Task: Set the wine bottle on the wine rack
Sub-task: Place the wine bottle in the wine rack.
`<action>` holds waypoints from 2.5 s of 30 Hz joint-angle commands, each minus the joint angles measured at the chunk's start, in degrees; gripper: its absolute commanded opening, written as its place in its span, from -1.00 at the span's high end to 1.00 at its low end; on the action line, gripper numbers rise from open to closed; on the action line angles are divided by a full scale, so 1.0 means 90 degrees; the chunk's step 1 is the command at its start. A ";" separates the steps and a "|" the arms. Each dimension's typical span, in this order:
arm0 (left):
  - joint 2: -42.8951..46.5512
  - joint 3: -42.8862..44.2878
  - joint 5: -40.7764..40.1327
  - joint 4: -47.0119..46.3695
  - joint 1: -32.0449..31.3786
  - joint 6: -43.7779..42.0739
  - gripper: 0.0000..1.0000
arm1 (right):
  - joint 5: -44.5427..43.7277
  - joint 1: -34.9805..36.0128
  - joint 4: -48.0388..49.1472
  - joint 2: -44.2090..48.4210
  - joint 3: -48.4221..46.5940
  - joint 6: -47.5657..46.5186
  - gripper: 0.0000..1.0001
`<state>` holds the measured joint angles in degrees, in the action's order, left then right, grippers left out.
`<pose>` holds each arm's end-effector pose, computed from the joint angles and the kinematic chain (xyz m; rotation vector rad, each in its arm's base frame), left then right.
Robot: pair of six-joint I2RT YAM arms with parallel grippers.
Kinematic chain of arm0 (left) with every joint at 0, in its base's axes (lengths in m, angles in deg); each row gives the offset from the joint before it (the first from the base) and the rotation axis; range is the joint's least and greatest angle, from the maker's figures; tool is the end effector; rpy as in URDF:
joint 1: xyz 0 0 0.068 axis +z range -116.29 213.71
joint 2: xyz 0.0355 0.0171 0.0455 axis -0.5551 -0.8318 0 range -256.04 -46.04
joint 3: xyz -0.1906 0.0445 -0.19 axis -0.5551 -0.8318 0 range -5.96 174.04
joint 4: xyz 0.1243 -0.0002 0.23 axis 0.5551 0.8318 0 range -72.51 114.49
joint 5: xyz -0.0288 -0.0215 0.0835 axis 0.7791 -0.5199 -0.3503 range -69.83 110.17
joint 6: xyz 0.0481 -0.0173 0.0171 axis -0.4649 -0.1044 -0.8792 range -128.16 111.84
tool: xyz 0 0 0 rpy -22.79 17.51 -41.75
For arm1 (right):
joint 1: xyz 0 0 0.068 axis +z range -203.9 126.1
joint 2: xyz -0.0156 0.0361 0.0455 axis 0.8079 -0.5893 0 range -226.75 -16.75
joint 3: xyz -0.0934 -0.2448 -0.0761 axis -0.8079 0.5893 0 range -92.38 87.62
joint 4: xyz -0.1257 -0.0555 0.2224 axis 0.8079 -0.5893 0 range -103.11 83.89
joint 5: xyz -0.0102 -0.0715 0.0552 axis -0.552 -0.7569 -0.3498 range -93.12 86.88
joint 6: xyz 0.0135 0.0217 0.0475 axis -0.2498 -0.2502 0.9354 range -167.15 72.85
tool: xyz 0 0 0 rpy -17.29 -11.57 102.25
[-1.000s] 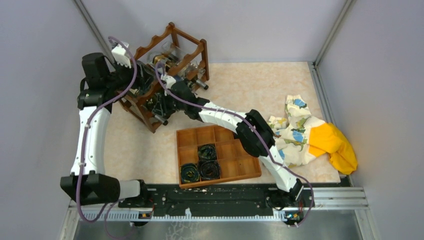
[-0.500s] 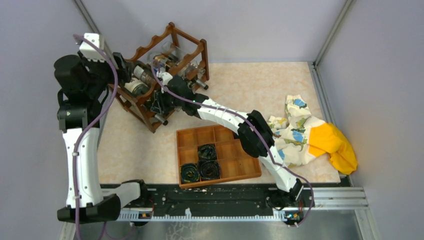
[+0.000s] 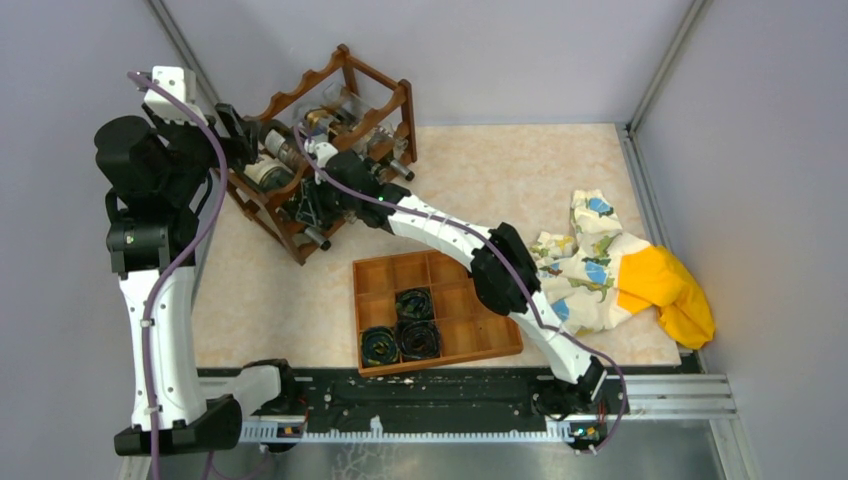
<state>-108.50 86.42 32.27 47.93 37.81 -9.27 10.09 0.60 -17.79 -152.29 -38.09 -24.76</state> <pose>0.1892 0.0062 0.5208 0.1241 1.5755 -0.0958 0.3193 0.4615 0.2758 -0.7389 1.9707 1.0783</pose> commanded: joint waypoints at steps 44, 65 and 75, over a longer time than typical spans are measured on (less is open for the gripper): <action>0.0280 -0.0299 0.0420 -0.0405 -0.0026 0.0485 -0.64 | -0.0320 0.0106 0.2185 0.0405 0.0038 0.0510 0.87; 0.0341 -0.0267 0.0467 -0.0377 -0.0026 0.0579 -0.65 | -0.0406 0.0170 0.1953 -0.0164 -0.0673 0.0426 0.38; 0.0361 -0.0284 0.0504 -0.0423 -0.0026 0.0654 -0.66 | -0.0442 0.0174 0.1884 -0.0135 -0.0634 0.0330 0.14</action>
<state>-106.12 83.51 35.92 45.79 37.81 -4.59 6.38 1.54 -8.74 -155.90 -39.38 -20.70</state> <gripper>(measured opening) 0.827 0.425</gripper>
